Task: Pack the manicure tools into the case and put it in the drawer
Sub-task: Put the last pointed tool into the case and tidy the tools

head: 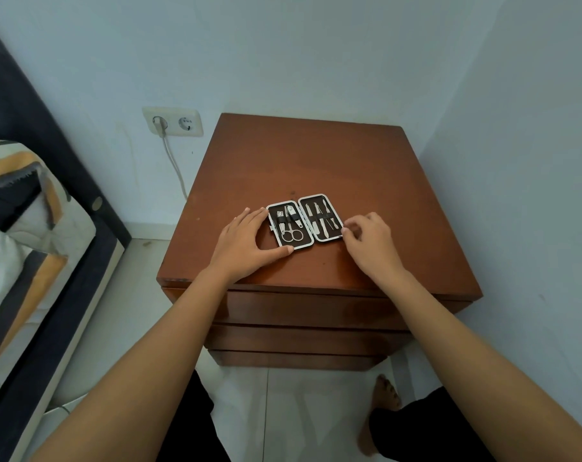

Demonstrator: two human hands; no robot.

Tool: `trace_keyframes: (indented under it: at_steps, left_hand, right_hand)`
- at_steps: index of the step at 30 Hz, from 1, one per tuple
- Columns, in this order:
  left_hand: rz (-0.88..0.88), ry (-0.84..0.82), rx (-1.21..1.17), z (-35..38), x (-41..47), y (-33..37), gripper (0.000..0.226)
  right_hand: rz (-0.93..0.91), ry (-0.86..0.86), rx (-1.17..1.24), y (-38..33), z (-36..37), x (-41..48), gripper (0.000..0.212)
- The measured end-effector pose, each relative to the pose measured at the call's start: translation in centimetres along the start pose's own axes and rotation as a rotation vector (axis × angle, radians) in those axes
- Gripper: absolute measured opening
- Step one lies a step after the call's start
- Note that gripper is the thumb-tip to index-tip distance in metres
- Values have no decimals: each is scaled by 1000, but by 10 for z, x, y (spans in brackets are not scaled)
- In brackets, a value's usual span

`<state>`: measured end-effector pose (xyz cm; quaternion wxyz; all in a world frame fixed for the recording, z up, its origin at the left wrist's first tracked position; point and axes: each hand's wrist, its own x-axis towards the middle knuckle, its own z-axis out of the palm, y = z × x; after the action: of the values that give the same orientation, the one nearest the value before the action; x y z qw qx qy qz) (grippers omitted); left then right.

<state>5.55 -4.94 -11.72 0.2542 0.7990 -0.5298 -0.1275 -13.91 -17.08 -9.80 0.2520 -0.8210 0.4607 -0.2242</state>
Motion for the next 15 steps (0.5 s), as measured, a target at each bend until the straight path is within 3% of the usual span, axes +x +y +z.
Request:
trace_keyframes:
  at_steps: [3,6,10,12,15]
  left_hand:
    - [-43,-2,-35,-1,4,2,94]
    - [-53,-19,-12,1,9,5,98]
    - [-2,-4,-3,2,8,12,96]
    - [43,-20,-59,6,1,17,87]
    - [73,29,-160,17,-2,30,56]
  right_hand:
    - [84,-28,-5,-4,0,13,10]
    - [157,-83,-3,-10,-1,22,16]
    - [113,-97,-128,-12,-7,37,16]
    - [53,-51,-150,-11,-15,43,14]
    - [-154,-3,-132,-10,-28,41,9]
